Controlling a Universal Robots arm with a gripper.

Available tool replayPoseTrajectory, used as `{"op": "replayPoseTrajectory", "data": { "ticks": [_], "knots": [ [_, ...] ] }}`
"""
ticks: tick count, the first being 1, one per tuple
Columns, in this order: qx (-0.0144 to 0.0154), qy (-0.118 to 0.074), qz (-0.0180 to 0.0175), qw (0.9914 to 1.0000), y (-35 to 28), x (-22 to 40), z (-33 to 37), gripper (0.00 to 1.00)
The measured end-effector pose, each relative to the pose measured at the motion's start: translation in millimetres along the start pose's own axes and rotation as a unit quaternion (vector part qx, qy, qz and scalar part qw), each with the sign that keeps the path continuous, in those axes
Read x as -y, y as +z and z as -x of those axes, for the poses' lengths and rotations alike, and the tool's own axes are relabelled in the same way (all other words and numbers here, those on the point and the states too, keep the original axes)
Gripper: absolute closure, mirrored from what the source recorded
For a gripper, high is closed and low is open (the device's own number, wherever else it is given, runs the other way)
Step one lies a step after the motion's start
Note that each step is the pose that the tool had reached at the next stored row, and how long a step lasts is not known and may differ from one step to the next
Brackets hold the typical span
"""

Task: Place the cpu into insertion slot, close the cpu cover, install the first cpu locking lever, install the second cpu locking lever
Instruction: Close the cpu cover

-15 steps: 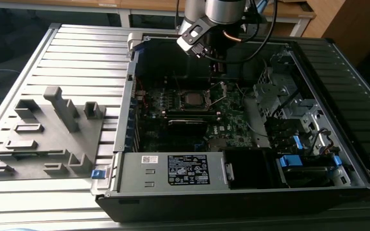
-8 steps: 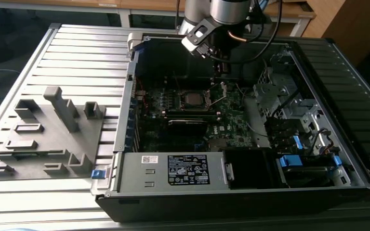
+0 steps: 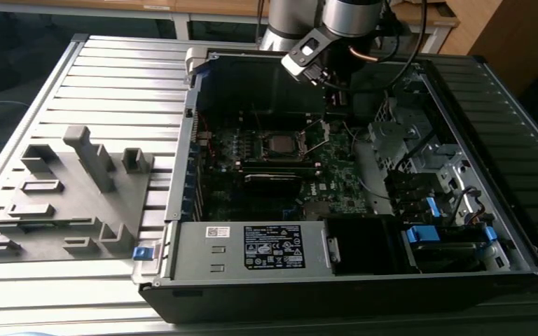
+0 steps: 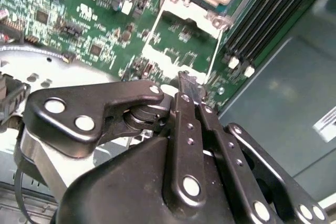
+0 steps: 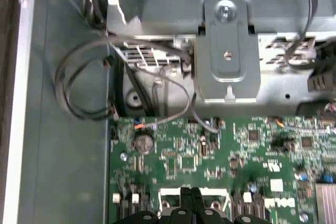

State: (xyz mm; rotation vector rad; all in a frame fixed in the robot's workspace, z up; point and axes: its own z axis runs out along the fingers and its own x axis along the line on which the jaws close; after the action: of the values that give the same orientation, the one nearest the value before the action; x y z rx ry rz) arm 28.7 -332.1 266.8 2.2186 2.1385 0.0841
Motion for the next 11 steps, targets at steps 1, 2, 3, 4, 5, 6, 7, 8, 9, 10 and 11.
{"op": "replayPoseTrajectory", "data": {
  "ticks": [1, 2, 3, 4, 5, 6, 7, 8, 9, 10, 11],
  "knots": [
    [0.0000, 0.000, 0.0000, 1.00000, 0.4, -3.1, -0.2, 0.89],
    [-0.0001, 0.000, 0.0000, 1.00000, 0.8, -6.1, -0.5, 0.89],
    [0.0000, 0.000, -0.0002, 1.00000, 1.2, -9.0, -0.8, 0.89],
    [0.0000, 0.000, -0.0004, 1.00000, 1.6, -11.7, -1.0, 0.89],
    [0.0000, 0.000, -0.0005, 1.00000, 2.0, -14.3, -1.2, 0.89],
    [0.0000, 0.000, -0.0009, 1.00000, 3.1, -17.2, -1.6, 0.89],
    [0.0001, 0.000, -0.0013, 1.00000, 4.6, -19.2, -1.8, 0.89],
    [0.0001, 0.001, -0.0018, 1.00000, 6.5, -21.4, -1.9, 0.89],
    [0.0002, 0.001, -0.0020, 1.00000, 8.4, -22.7, -2.0, 0.89],
    [0.0003, 0.001, -0.0022, 1.00000, 10.2, -23.9, -2.1, 0.89],
    [0.0003, 0.002, -0.0023, 1.00000, 12.2, -24.8, -2.1, 0.89]
  ]
}}
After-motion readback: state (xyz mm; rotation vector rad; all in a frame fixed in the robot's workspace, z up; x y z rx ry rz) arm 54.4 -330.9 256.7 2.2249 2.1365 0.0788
